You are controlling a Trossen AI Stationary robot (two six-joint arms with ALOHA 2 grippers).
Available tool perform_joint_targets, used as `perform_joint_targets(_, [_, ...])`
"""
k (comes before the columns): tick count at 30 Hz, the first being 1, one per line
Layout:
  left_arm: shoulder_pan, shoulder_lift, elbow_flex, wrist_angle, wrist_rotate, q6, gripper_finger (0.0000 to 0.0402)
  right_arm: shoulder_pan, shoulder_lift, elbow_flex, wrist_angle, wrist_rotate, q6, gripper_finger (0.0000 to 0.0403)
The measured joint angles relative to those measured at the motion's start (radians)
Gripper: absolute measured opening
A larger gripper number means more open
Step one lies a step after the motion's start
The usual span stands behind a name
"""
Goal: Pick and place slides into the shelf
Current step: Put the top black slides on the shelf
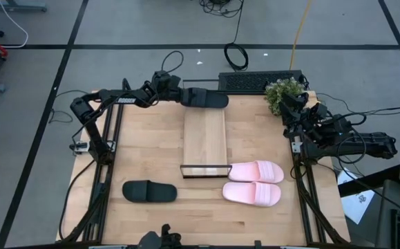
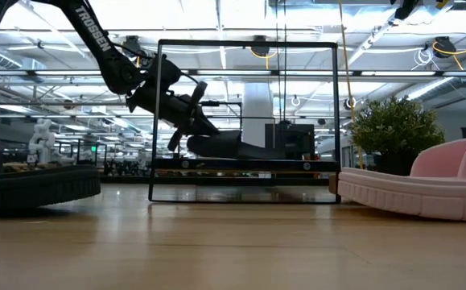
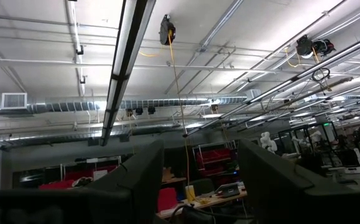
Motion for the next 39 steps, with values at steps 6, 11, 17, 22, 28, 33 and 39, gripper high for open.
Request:
perform_joint_targets(6, [0.000, 0.000, 0.000, 0.011, 0.014, -0.051, 0.0001, 0.000, 0.000, 0.000, 0.000, 0.000, -0.006, 0.0196])
perform_joint_targets(11, [0.000, 0.002, -0.001, 0.097, 0.036, -0.130, 0.0001, 0.000, 0.000, 0.000, 0.000, 0.002, -0.008, 0.0196])
perform_joint_targets(17, [0.004, 0.002, -0.001, 0.092, 0.042, -0.153, 0.0000, 0.000, 0.000, 0.000, 0.000, 0.004, -0.008, 0.0196])
perform_joint_targets(22, [0.005, 0.002, -0.001, 0.065, 0.026, -0.145, 0.0000, 0.000, 0.000, 0.000, 0.000, 0.004, -0.028, 0.0196])
perform_joint_targets(28, [0.005, 0.002, -0.001, 0.026, 0.011, -0.118, 0.0000, 0.000, 0.000, 0.000, 0.000, 0.005, -0.026, 0.0196])
perform_joint_targets(33, [-0.001, 0.002, -0.001, 0.021, 0.008, -0.107, 0.0000, 0.000, 0.000, 0.000, 0.000, 0.004, -0.024, 0.0196])
perform_joint_targets(39, [-0.009, 0.002, -0.001, 0.021, 0.008, -0.107, 0.0000, 0.000, 0.000, 0.000, 0.000, 0.004, -0.024, 0.0196])
